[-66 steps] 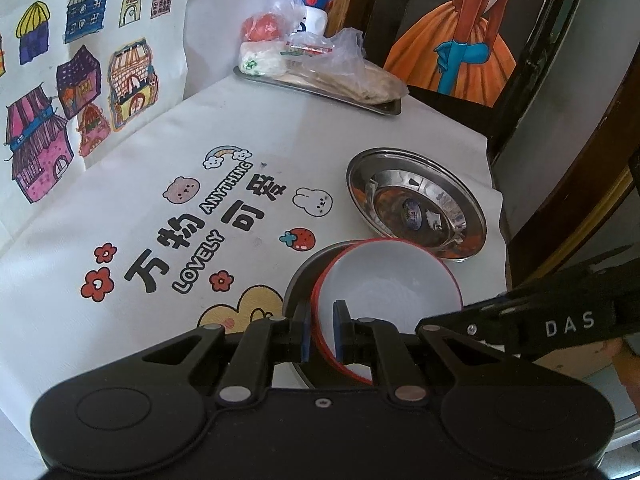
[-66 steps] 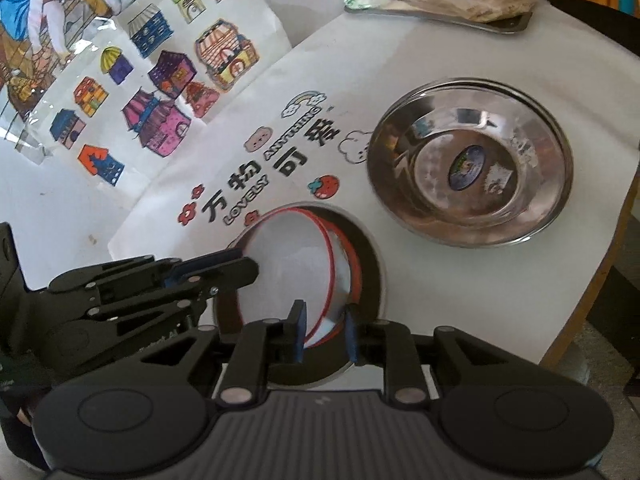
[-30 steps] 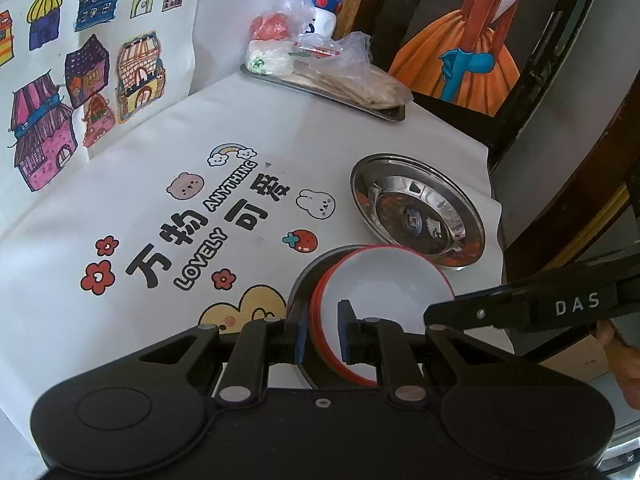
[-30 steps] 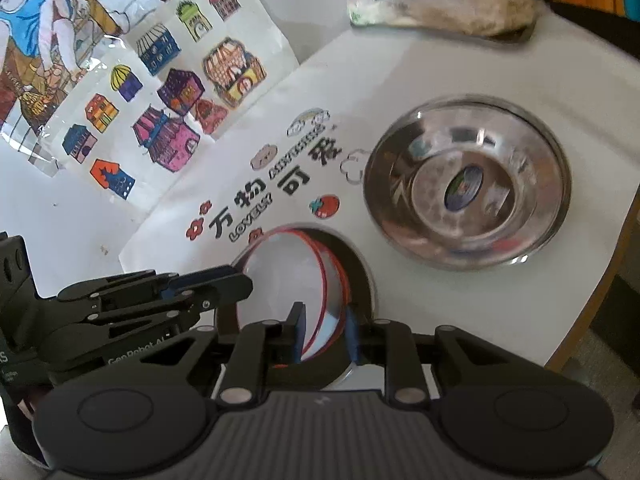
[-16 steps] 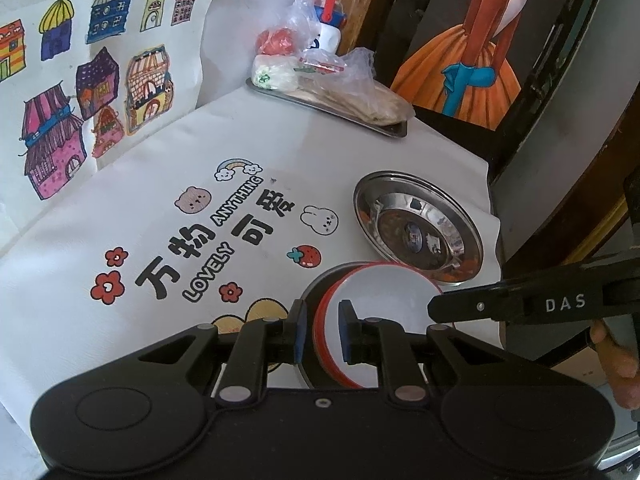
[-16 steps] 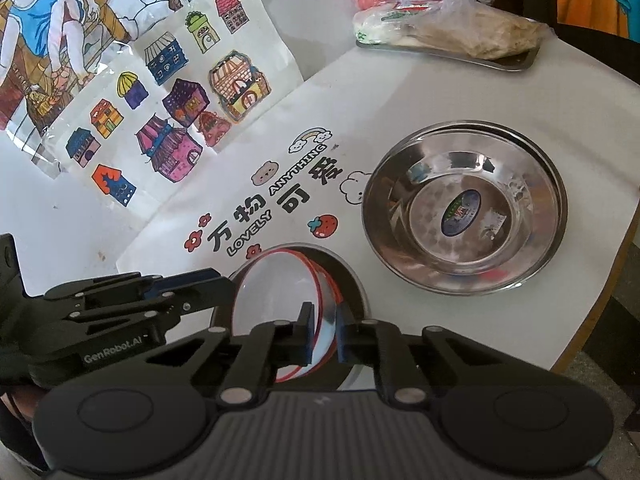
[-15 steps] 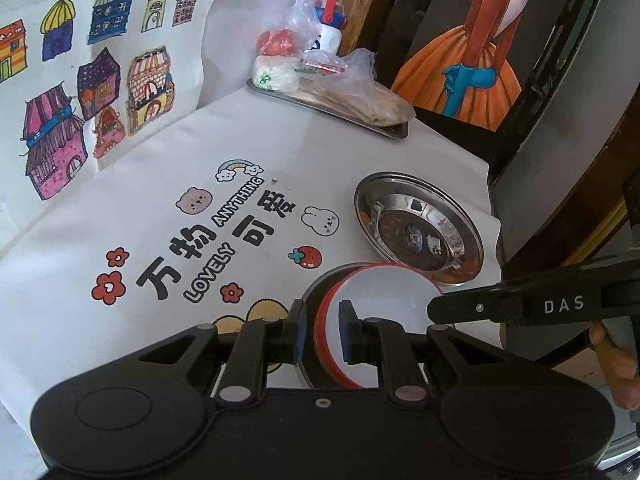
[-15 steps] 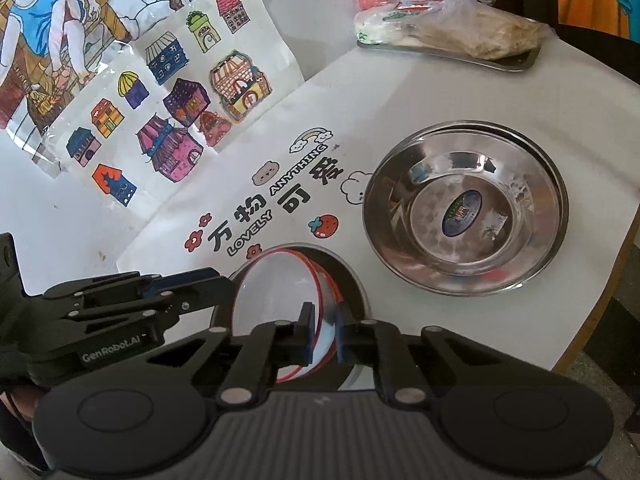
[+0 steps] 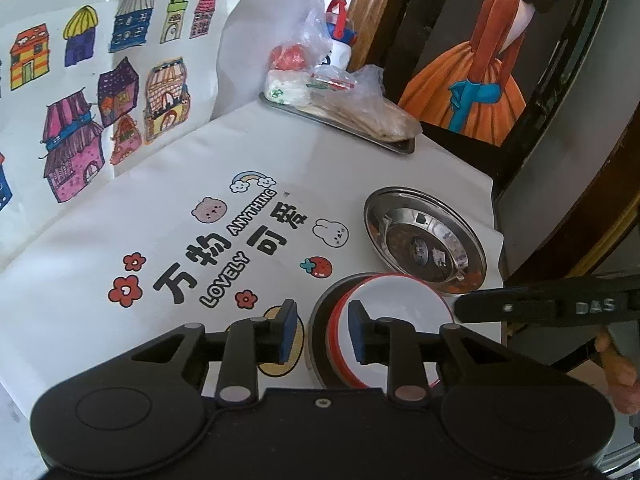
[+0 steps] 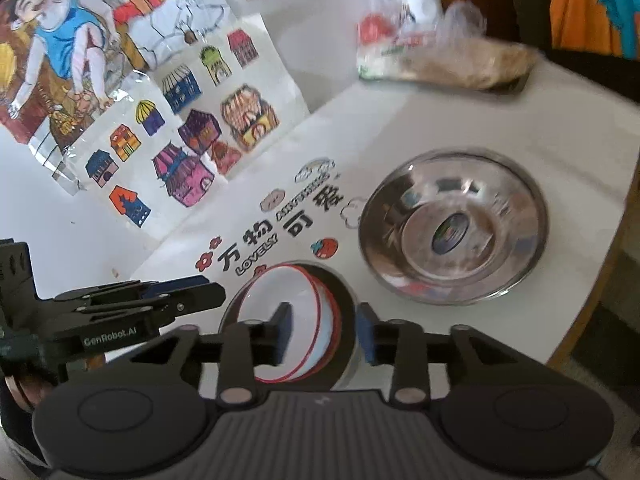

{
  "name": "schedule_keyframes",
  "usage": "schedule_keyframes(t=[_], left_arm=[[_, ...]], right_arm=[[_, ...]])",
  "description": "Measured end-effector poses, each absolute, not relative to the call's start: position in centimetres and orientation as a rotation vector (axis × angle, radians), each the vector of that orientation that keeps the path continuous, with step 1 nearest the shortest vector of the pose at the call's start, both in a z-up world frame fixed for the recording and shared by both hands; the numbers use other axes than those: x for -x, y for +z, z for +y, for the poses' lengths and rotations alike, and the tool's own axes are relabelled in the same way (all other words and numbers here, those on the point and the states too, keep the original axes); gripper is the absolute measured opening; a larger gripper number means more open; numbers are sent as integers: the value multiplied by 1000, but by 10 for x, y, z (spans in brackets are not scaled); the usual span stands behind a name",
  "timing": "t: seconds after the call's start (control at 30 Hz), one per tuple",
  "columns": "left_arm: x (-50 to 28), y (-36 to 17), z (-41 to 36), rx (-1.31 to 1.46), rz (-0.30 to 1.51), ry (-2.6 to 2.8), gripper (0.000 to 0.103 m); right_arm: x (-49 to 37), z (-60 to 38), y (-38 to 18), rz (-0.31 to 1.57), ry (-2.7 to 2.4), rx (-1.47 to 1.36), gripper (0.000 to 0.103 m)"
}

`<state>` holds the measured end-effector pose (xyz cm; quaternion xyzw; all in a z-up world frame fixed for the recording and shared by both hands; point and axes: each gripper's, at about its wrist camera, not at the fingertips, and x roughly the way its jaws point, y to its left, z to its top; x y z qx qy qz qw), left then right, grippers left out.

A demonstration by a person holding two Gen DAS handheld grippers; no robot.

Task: Organize plates and bowls
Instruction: 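Open both grippers to release the small white bowl inside the stack, then move both grippers to the steel mixing bowl rim and close them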

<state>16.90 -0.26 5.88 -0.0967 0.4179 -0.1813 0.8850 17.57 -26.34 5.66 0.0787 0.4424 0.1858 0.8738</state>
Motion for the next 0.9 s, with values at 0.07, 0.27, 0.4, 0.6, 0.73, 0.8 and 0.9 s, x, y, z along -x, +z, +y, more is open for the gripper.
schedule_keyframes(t=[0.07, 0.27, 0.4, 0.6, 0.73, 0.8, 0.9], left_arm=[[-167, 60, 0, 202, 861, -371, 41], [-153, 63, 8, 208, 809, -341, 66], [-143, 63, 14, 210, 765, -309, 89], [-134, 59, 22, 225, 749, -270, 101], [-129, 53, 24, 232, 753, -265, 102], [-127, 48, 24, 228, 760, -262, 102], [-125, 41, 23, 226, 774, -267, 102]], right_arm=[[-169, -267, 60, 897, 375, -158, 57], [-148, -278, 67, 830, 345, -177, 80], [-137, -284, 67, 786, 326, -171, 96], [-127, -292, 61, 756, 303, -168, 103], [-123, -293, 55, 758, 303, -157, 103], [-121, -293, 51, 763, 300, -145, 103], [-121, -293, 45, 776, 298, -136, 103]])
